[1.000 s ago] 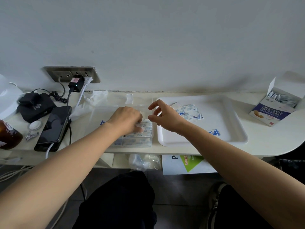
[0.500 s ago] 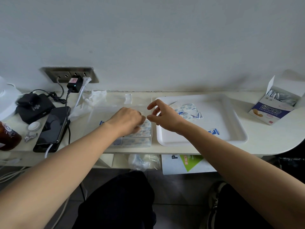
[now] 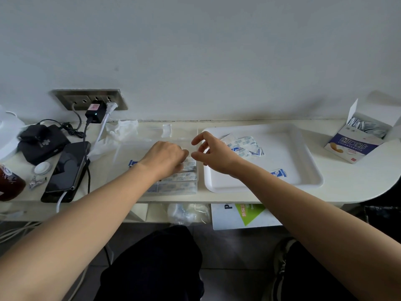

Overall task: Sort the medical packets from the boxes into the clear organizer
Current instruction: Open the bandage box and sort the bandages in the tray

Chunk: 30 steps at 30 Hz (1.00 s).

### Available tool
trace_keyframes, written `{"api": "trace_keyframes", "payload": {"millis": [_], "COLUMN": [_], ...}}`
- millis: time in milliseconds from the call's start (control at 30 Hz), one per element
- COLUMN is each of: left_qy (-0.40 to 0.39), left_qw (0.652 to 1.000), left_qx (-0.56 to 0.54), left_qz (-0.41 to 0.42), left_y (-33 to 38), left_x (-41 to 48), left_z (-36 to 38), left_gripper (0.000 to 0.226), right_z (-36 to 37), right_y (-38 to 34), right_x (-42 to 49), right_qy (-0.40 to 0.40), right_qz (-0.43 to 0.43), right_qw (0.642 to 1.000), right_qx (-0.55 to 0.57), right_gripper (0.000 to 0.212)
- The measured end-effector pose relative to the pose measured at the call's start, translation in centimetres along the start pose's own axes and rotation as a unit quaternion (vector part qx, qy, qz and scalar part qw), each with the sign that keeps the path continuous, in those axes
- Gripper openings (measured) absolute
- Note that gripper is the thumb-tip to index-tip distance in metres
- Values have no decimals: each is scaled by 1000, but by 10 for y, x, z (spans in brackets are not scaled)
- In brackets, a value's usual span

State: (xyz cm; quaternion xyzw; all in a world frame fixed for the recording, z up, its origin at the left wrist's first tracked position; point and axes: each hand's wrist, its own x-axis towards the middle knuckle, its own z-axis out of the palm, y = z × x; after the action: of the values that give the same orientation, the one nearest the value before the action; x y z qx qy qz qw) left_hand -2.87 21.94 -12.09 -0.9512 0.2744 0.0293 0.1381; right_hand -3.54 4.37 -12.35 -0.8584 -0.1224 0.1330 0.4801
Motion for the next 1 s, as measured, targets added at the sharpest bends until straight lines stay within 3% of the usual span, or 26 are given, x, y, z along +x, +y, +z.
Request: {"api": "trace_keyframes", "payload": {"millis": [300,500,600,667,767,900,1000], "left_qy": [-3,158,235,243,176,19,-50], "left_qw": [999,951,929,925,936,967,982], "left_qx": [-9,-212,-252,-275,-302,-243,-170], "left_qz": [-37,-160,-135,-94,-39,-70,-66], "left_y": [2,2,25,47,77,92,97], "left_x": [1,-1,13,29,59,86,90], "left_z": [-6,-36,-59,-70,-67,-40,-20], "left_gripper": [21,14,10,8,15,34,42], "right_z": [-4,-50,-82,-100,-115,-112,-109], "right_y": [0,21,37,47,58,75,88], "right_x": [1,-4,-11,-18,-32,-43,-43], "right_qy": [-25,2,8,-25,-71,-105,-97], "right_qz": [8,35,73,111,147,138,108], "right_qw": [999,999,996,988,963,927,914], "right_qx": [33,29,-42,-103,-216,-334,-378], "right_gripper": [26,19,12,12,24,44,38]}}
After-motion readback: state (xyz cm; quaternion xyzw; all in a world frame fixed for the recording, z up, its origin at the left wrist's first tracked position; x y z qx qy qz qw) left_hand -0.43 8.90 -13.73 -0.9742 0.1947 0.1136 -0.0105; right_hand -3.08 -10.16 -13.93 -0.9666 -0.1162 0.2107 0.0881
